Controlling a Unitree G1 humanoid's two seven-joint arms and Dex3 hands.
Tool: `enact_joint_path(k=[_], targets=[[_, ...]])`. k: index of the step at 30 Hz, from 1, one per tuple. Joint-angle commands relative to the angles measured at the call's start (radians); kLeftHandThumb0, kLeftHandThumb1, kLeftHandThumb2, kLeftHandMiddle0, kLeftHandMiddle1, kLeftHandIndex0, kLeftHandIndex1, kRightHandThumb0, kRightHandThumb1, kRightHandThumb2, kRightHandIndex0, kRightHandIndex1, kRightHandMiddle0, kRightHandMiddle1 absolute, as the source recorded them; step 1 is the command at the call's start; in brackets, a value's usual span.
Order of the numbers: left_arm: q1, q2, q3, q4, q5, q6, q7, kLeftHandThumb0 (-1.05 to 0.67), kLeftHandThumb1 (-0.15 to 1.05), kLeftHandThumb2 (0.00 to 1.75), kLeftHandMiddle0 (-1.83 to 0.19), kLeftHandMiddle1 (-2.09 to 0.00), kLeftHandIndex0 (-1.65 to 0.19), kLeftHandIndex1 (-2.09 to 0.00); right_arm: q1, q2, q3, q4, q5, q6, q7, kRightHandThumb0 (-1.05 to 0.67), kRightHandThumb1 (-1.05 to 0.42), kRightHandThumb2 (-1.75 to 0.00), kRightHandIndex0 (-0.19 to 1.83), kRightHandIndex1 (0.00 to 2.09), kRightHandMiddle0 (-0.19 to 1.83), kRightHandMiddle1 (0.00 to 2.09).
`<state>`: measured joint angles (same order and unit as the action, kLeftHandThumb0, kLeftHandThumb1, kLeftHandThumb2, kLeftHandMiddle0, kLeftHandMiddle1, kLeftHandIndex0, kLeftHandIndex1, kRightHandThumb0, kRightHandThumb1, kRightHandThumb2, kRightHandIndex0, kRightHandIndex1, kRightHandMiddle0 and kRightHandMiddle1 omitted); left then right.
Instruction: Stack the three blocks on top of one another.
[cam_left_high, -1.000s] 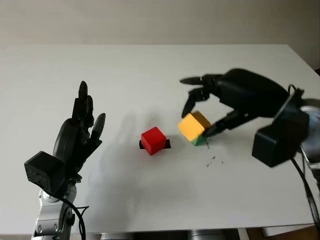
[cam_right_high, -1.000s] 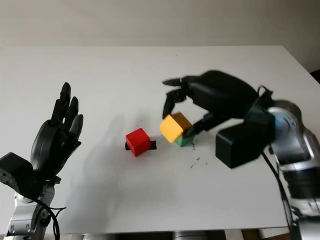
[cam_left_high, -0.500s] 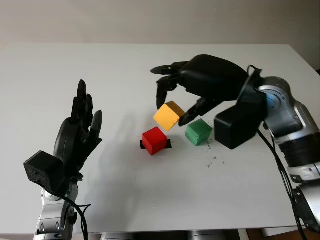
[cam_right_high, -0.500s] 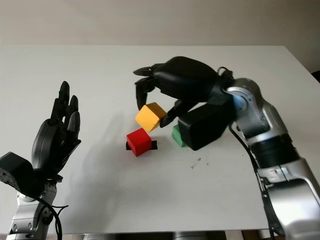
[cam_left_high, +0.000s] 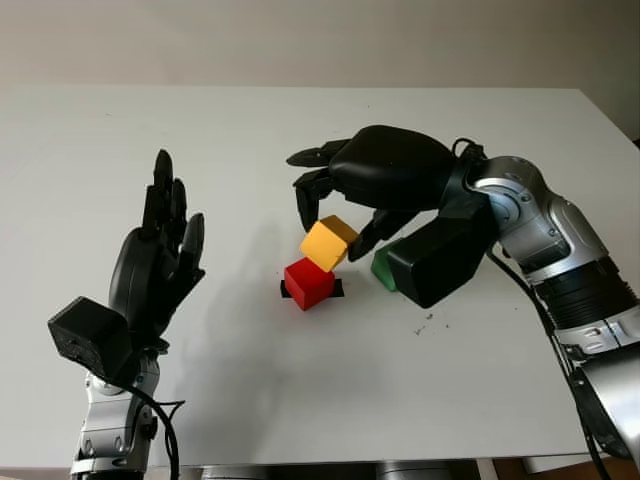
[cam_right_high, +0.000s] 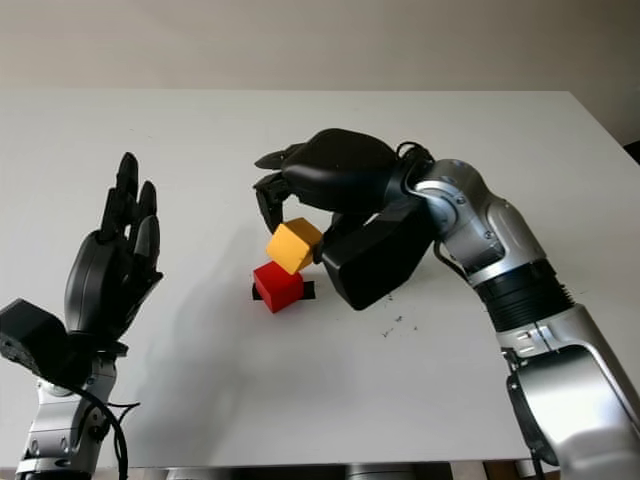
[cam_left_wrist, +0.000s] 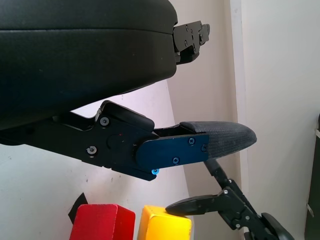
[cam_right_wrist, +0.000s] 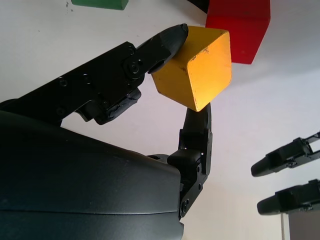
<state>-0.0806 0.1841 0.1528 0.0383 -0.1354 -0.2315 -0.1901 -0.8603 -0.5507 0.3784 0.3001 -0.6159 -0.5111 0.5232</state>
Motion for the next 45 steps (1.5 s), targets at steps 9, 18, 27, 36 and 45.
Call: enact_joint_path(k=[9,18,27,36,45], targets=[[-0.004,-0.012,-0.015,-0.02,0.018,0.011,0.02,-0.77,1.05,0.54,0.19,-0.04,0.19,-0.02,-0.035,0.01,0.02,0.018,0.0,-0.037,-0.004,-0.44,-0.94,-0.06,0.27,0.05,0.46,1.41],[-0.002,-0.021,-0.032,-0.006,0.046,-0.012,0.037,-0.79,1.05,0.55,0.18,-0.04,0.19,-0.02,-0.049,0.025,0.016,0.038,0.009,-0.073,-0.018,-0.46,-0.94,-0.05,0.29,0.06,0.43,1.44],[0.001,-0.024,-0.03,-0.004,0.045,-0.01,0.034,-0.8,1.05,0.54,0.19,-0.04,0.19,-0.02,-0.067,0.046,0.021,0.07,0.01,-0.098,-0.027,-0.45,-0.93,-0.05,0.29,0.05,0.44,1.42],[0.0,-0.022,-0.031,-0.003,0.06,-0.01,0.041,-0.81,1.05,0.55,0.19,-0.02,0.19,0.0,-0.07,0.061,0.026,0.065,0.025,-0.079,0.019,-0.45,-0.95,-0.06,0.26,0.05,0.41,1.52],[0.002,-0.027,-0.031,-0.003,0.055,-0.015,0.041,-0.8,1.05,0.53,0.19,-0.02,0.19,-0.01,-0.063,0.057,0.041,0.083,0.022,-0.109,0.026,-0.46,-0.94,-0.06,0.25,0.05,0.44,1.4]])
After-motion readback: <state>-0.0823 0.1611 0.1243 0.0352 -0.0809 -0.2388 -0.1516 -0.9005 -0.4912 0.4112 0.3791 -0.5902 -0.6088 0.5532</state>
